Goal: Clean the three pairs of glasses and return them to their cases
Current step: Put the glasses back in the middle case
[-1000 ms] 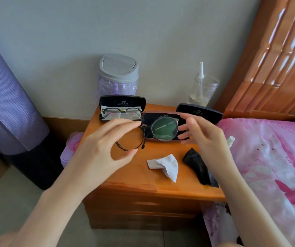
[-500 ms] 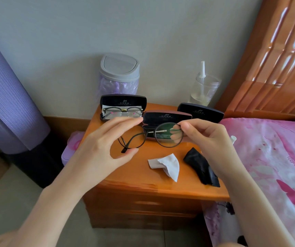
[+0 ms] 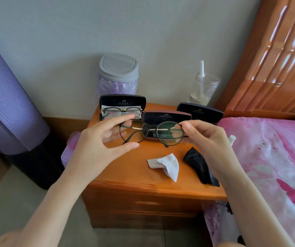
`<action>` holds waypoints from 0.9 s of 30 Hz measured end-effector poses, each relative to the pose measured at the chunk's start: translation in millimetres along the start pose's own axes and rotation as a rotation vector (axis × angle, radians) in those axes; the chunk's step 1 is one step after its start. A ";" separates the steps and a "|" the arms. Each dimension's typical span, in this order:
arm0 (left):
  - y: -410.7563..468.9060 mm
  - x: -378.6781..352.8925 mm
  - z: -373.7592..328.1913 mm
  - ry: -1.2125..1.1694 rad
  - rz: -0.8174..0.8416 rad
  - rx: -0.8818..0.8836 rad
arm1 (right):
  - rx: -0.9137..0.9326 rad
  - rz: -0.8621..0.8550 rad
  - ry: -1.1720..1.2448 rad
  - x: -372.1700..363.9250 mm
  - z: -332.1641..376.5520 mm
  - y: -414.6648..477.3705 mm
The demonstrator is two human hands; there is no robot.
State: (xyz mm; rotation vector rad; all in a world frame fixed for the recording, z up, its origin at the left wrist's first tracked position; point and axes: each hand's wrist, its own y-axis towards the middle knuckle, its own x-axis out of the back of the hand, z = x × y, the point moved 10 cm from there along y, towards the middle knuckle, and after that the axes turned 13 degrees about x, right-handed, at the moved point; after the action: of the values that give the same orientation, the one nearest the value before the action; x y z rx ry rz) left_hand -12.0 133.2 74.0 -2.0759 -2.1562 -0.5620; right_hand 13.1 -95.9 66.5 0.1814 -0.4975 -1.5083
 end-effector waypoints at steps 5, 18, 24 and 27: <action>11.1 -12.7 10.8 -0.139 0.042 0.055 | -0.084 -0.024 0.074 4.0 -16.0 0.3; 70.0 -67.9 56.6 0.074 0.052 0.107 | -0.180 -0.225 -0.028 42.9 -68.4 37.4; 73.9 -74.4 62.9 0.147 0.009 0.109 | -0.211 -0.155 -0.095 37.4 -94.8 47.7; 75.3 -79.7 70.3 0.169 0.017 0.152 | -0.231 -0.124 -0.118 35.8 -103.7 50.1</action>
State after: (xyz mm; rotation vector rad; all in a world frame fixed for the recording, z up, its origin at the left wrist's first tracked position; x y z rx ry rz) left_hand 80.2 81.1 -2.0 -1.8947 -2.0181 -0.5332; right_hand 101.7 -146.8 2.5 -0.0582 -0.4074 -1.6914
